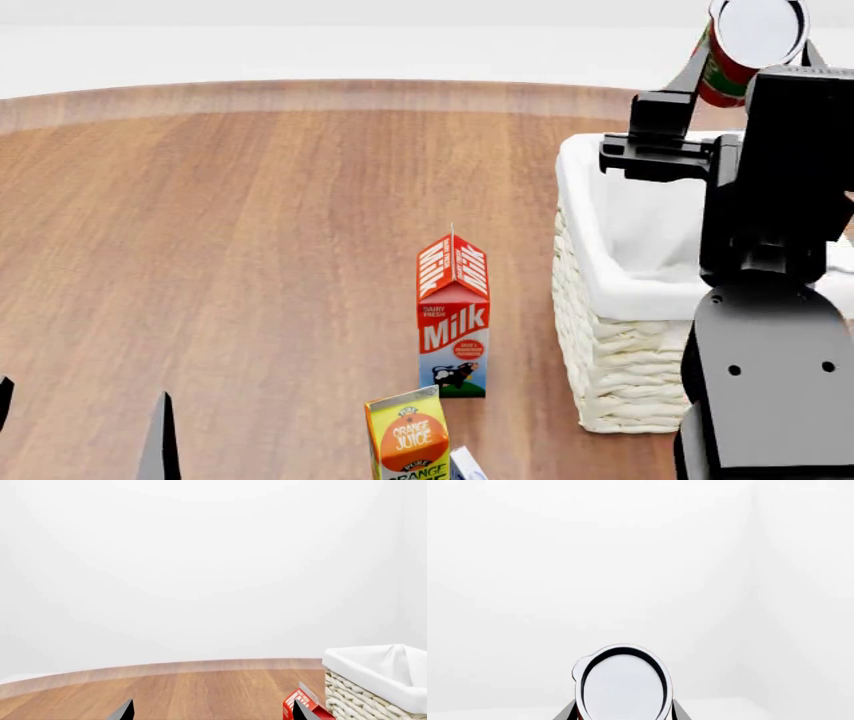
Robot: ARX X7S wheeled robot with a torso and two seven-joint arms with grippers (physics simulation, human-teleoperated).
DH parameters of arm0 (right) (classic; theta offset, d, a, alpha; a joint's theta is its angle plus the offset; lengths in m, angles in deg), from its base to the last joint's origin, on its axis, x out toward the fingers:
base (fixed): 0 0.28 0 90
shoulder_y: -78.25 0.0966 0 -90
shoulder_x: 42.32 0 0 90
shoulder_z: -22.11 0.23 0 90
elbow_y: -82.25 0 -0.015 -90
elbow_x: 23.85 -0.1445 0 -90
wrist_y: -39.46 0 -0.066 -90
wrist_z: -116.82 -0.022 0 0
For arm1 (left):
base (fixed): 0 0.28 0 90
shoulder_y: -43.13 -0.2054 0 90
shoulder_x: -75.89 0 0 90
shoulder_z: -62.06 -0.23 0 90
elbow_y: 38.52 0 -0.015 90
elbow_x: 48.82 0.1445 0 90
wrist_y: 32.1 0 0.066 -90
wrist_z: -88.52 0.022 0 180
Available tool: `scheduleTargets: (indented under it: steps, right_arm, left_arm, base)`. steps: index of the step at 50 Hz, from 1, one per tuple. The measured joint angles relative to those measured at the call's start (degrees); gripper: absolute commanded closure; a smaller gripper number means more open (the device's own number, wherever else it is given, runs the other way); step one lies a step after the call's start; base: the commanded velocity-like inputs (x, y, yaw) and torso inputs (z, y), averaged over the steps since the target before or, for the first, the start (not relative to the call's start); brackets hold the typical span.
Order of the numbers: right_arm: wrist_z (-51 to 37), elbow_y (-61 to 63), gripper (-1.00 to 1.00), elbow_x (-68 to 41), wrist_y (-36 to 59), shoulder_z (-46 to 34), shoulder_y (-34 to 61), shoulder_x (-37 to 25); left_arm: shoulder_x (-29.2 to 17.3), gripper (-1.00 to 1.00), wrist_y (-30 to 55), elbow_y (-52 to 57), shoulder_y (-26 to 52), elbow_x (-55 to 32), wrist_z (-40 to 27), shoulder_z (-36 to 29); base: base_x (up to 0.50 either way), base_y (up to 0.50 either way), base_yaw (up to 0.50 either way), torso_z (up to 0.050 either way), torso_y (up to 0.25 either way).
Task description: Pick up the tomato sauce, and put it in the basket.
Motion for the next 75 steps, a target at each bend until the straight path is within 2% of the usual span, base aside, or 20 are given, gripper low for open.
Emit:
scheduleTargets:
  steps: [8, 17, 26, 42, 75]
  right_arm:
    - [1.1, -21.0, 1.0, 2.4, -7.2, -2.8, 10.6, 2.1]
    - [2.7, -51.0, 1.0, 4.1, -18.6, -4.6, 23.8, 5.0]
    - [3.1, -65.5, 1.0, 5.7, -20.7, -4.9, 30.3, 6.6]
    - [2.1, -73.4, 1.0, 7.2, -15.3, -2.9, 32.6, 7.3]
    - [1.2, -74.9, 1.0, 8.5, -10.5, 0.2, 27.7, 7.2]
  left_arm:
    - [-0.1, -1.0, -0.2, -0.5, 0.2, -0.1, -0.2, -0.2]
    - [-0.3, -1.0, -0.4, -0.7, 0.3, -0.3, -0.4, -0.3]
    - [-0.5, -1.0, -0.4, -0.9, 0.4, -0.4, -0.6, -0.4]
    - [-0.7, -1.0, -0.6, -1.4, 0.7, -0.8, -0.9, -0.7]
    - [-1.3, -1.0, -1.2, -2.1, 0.8, -1.4, -1.5, -1.2]
  base:
    - [0.0, 0.0, 0.0, 0.0, 0.0]
    - [0.0, 0.0, 0.0, 0.0, 0.0]
    - [0.0, 0.0, 0.0, 0.0, 0.0]
    - [0.0, 0.0, 0.0, 0.0, 0.001]
    - [0.0, 0.0, 0.0, 0.0, 0.0]
